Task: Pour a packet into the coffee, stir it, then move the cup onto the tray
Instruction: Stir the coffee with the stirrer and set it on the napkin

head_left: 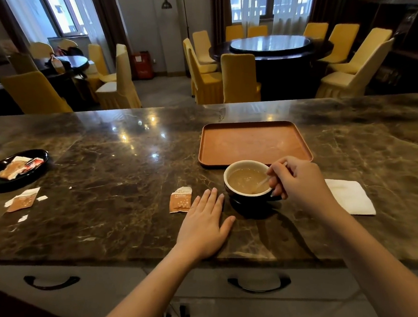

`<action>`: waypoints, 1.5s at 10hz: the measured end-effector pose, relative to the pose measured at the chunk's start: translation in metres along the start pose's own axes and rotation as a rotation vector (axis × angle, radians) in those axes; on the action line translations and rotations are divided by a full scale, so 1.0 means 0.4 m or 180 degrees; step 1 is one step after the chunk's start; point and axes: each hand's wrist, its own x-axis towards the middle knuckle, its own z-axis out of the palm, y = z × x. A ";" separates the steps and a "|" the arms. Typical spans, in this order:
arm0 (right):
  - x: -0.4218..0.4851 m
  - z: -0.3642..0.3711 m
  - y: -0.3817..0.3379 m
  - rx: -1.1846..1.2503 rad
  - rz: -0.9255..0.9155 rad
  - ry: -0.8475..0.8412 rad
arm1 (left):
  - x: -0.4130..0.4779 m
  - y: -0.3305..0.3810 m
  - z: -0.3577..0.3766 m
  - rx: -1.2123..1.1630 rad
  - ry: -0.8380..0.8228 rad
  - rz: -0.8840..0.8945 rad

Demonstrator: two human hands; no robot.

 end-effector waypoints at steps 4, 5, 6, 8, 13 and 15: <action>0.011 0.018 0.022 -0.0244 -0.0224 0.0577 | -0.001 0.003 -0.005 0.0010 -0.0025 -0.0021; -0.010 0.040 0.029 0.0063 -0.0074 0.0437 | -0.002 0.002 -0.004 0.0011 -0.0044 -0.0028; -0.023 0.030 0.028 0.0151 0.0042 0.0267 | 0.001 0.002 -0.004 -0.0005 -0.0067 -0.0022; 0.017 -0.040 0.002 -0.0401 -0.0131 0.0085 | 0.001 0.001 -0.004 -0.0012 -0.0097 -0.0018; 0.005 -0.010 0.012 -0.0695 -0.0692 0.0730 | 0.001 0.001 -0.002 -0.0029 -0.0024 -0.0013; -0.003 -0.051 -0.003 -0.0800 -0.0892 0.0928 | 0.001 0.001 -0.001 -0.0034 0.0001 -0.0014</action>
